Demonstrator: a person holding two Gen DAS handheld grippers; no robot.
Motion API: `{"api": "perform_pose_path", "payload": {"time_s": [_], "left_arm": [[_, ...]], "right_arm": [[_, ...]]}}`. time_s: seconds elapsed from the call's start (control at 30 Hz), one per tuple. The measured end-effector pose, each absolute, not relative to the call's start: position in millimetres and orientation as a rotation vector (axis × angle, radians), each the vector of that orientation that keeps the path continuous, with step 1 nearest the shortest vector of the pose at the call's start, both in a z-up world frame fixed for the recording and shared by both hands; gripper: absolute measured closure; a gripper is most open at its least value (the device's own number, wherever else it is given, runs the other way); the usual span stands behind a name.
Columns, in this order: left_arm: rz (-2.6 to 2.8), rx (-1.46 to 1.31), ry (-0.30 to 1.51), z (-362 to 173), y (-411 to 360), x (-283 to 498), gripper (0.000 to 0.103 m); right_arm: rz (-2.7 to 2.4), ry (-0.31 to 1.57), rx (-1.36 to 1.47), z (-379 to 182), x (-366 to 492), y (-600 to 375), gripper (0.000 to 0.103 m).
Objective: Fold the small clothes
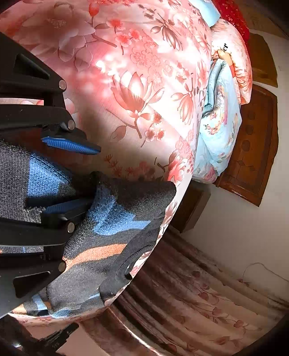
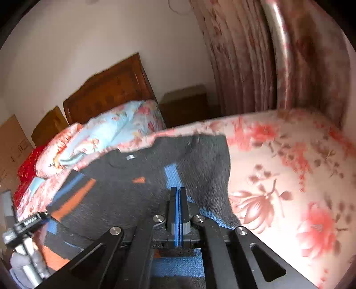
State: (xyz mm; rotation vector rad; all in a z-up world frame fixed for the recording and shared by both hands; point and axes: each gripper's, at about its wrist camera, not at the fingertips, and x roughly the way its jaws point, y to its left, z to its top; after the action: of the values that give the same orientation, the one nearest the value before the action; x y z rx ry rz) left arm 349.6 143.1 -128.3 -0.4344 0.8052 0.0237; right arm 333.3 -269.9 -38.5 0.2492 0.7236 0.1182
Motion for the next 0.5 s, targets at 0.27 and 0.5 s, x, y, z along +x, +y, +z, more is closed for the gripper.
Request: {"api": "perform_pose_path", "payload": {"time_s": [0.27, 0.5], "left_arm": [[0.043, -0.386, 0.807, -127, 135, 347, 0.063], [0.042, -0.377, 0.79, -124, 134, 341, 0.063]], "right_arm": [[0.156, 0.802, 0.335, -62, 329, -277, 0.0], [0.21, 0.921, 0.166, -79, 350, -241, 0.0]]}}
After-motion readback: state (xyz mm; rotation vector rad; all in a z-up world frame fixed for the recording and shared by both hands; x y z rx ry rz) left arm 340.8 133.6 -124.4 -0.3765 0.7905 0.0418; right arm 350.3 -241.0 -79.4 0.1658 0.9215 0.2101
